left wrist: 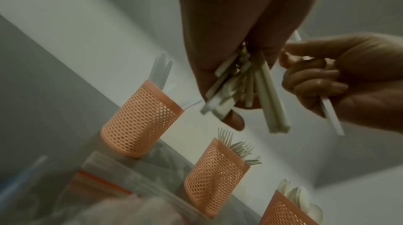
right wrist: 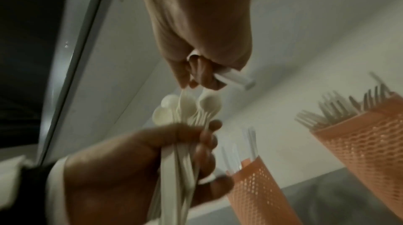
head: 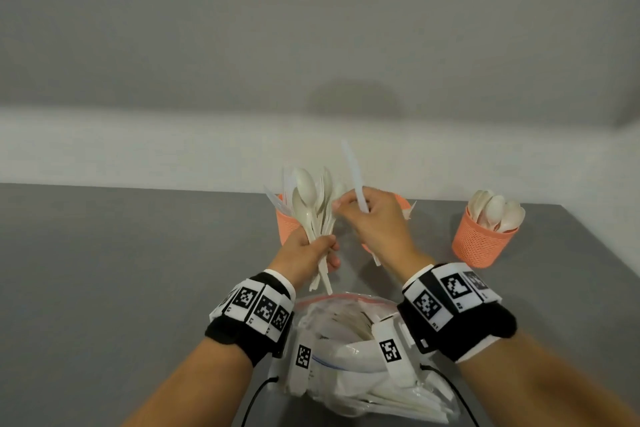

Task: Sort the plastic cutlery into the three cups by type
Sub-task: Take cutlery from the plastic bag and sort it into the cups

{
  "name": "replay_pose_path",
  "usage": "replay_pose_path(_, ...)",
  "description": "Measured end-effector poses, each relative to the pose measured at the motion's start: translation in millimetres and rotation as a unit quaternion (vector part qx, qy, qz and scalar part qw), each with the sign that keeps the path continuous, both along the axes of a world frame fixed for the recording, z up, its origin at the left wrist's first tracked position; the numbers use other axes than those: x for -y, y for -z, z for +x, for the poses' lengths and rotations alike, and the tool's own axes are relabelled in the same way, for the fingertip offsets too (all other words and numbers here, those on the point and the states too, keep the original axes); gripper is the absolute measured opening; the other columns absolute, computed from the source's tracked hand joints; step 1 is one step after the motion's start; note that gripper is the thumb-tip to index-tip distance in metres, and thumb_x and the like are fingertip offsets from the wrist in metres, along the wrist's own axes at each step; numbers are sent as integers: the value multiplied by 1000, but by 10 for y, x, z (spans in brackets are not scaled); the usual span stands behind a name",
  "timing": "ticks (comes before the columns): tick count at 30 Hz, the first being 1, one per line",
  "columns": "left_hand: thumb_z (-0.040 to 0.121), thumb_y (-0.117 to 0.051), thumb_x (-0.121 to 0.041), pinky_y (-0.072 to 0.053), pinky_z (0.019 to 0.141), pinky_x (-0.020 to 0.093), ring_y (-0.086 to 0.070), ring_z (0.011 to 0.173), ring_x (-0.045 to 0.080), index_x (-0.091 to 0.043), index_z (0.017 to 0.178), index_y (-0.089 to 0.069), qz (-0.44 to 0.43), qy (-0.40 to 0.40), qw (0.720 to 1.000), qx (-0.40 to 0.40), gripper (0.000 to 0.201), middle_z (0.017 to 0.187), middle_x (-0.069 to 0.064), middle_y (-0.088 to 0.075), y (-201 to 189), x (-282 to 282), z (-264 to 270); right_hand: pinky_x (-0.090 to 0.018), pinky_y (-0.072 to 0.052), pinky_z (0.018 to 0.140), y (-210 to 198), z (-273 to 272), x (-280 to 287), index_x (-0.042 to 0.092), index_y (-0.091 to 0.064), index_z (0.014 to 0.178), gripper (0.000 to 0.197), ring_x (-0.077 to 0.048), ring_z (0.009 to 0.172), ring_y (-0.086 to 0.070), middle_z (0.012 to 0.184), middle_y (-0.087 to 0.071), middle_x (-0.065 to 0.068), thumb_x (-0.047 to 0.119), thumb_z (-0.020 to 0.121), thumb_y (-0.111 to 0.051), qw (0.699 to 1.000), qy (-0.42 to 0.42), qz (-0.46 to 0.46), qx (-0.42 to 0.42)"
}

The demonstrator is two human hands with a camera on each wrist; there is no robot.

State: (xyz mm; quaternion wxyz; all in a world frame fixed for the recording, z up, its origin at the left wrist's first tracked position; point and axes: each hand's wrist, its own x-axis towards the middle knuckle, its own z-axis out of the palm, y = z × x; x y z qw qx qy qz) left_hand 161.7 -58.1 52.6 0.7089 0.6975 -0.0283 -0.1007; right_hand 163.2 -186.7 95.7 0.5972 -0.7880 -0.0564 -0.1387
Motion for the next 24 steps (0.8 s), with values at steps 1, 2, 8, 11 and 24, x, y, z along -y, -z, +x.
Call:
replay_pose_path(1,92,-48,-7,-44,44,16,-54,47,15,-5,77,-56,-5,8,1000,0,17,55,7,-55,0,10,9,-8,-40,48,45,18,-29,9,-67,74,9,0,47,-54,53,-60,13,15,81,-70,1000,3,-23,2)
replay_pose_path(2,92,-47,-6,-45,45,17,-55,46,13,-4,79,-56,-15,15,1000,-2,16,56,8,-55,-3,20,16,-7,-42,49,97,45,-54,6,-67,75,11,-1,48,-56,57,-62,7,15,79,-72,999,10,-35,0)
replay_pose_path(8,88,-51,-7,-47,55,29,-52,49,18,-9,81,-60,-74,24,997,-20,12,53,6,-56,52,-26,115,-12,-45,52,224,156,-112,10,-62,78,11,-11,57,-59,64,-61,0,18,85,-65,998,21,-60,-27)
replay_pose_path(11,84,-55,-13,-46,49,26,-53,48,17,-8,81,-59,-94,23,995,-5,7,55,6,-58,57,-45,130,-12,-43,48,230,176,-131,9,-64,80,12,-4,47,-55,59,-60,1,16,88,-61,998,12,-36,-42)
replay_pose_path(24,94,-49,-14,-49,51,26,-57,56,15,-3,111,-56,-156,-26,987,2,22,60,2,-62,99,-69,149,-13,-38,41,178,152,-225,7,-58,84,16,-1,38,-50,61,-56,-1,6,91,-44,995,-21,26,-94)
